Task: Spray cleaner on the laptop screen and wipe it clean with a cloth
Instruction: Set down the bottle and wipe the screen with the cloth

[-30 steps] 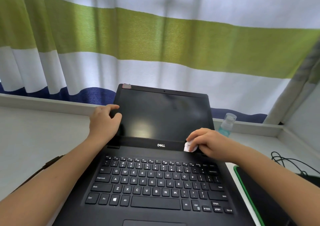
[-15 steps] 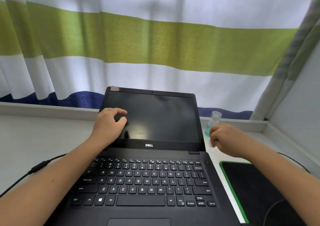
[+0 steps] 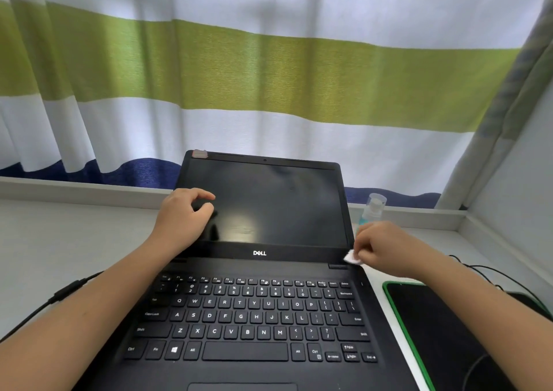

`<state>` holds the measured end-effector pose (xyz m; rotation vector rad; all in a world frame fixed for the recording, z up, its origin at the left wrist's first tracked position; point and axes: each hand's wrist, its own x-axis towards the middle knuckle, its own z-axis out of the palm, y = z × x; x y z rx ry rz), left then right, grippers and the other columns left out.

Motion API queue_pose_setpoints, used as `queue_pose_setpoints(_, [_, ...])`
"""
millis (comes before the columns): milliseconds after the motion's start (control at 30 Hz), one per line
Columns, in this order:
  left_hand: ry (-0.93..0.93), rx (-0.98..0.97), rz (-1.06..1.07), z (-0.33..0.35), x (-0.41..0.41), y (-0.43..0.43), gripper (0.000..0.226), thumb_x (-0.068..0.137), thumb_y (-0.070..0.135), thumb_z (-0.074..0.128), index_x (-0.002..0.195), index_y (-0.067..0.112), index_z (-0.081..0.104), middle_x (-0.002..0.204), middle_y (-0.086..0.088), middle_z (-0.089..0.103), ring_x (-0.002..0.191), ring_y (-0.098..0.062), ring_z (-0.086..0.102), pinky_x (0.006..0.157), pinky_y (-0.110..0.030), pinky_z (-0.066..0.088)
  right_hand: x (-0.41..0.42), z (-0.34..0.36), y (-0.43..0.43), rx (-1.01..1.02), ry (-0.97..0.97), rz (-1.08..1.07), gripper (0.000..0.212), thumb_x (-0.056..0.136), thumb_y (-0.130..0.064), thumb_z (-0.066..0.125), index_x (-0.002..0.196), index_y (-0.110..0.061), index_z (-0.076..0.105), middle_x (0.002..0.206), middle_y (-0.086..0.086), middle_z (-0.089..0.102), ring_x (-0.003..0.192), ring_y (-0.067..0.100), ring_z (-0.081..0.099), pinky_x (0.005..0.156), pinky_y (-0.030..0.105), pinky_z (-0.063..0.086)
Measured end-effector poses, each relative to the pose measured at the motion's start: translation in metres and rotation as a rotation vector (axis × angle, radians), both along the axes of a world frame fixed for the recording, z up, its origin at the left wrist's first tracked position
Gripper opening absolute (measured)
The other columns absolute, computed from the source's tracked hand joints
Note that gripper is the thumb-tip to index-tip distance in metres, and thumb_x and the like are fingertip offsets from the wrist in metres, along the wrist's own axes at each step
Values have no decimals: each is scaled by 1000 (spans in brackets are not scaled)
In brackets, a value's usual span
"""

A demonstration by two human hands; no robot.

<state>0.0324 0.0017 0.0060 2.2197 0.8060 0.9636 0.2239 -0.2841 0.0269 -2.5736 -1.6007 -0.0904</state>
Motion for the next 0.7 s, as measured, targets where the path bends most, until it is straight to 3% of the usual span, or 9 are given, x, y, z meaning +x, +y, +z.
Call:
queue_pose_setpoints(67, [-5, 0, 16, 0, -1, 3, 20, 82, 11, 58, 97, 17, 70, 108, -8, 67, 101, -26, 58, 92, -35, 42, 1, 5, 5, 16, -153, -48, 25, 77, -12, 44, 68, -8, 67, 71, -2, 52, 68, 17, 49, 65, 29, 42])
queue_pose_setpoints(100, [-8, -4, 31, 0, -2, 5, 21, 82, 11, 58, 97, 16, 70, 107, -8, 68, 100, -26, 59, 91, -34, 42, -1, 6, 9, 104, -158, -50, 27, 76, -14, 42, 67, -7, 67, 71, 0, 55, 68, 17, 49, 64, 29, 40])
queue_pose_setpoints(233, [-27, -16, 89, -1, -4, 13, 25, 82, 11, 57, 103, 15, 68, 111, -10, 68, 106, -28, 58, 94, -37, 43, -21, 0, 36, 450, 61, 139, 28, 73, -16, 46, 77, -12, 74, 85, 0, 69, 78, 10, 57, 77, 21, 41])
queue_pose_setpoints(367, [-35, -68, 163, -5, -5, 23, 35, 84, 14, 56, 118, 11, 60, 124, -14, 59, 117, -31, 52, 102, -41, 38, -45, -18, 77, 408, 131, 363, 35, 76, -9, 42, 96, -9, 72, 102, 8, 68, 94, 14, 58, 90, 17, 41])
queue_pose_setpoints(533, [-133, -295, 182, -11, -4, 31, 41, 89, 19, 52, 129, 8, 51, 132, -12, 55, 121, -27, 51, 101, -36, 35, -81, -29, 136, 421, 71, 508, 35, 78, -2, 45, 103, -6, 70, 117, 16, 64, 102, 32, 62, 93, 33, 46])
queue_pose_setpoints(600, [-174, -382, 172, -13, -3, 34, 35, 92, 22, 47, 123, 8, 56, 126, -11, 59, 111, -25, 52, 93, -32, 36, -98, -30, 163, 465, 11, 533, 32, 73, 6, 49, 97, -1, 69, 115, 19, 65, 96, 36, 63, 88, 37, 49])
queue_pose_setpoints(700, [-228, -454, 128, -16, -4, 40, 30, 92, 25, 42, 104, 13, 67, 114, -12, 66, 97, -23, 55, 84, -32, 39, -115, -32, 200, 492, -55, 518, 34, 73, 1, 37, 89, 3, 67, 116, 22, 63, 88, 39, 60, 79, 43, 52])
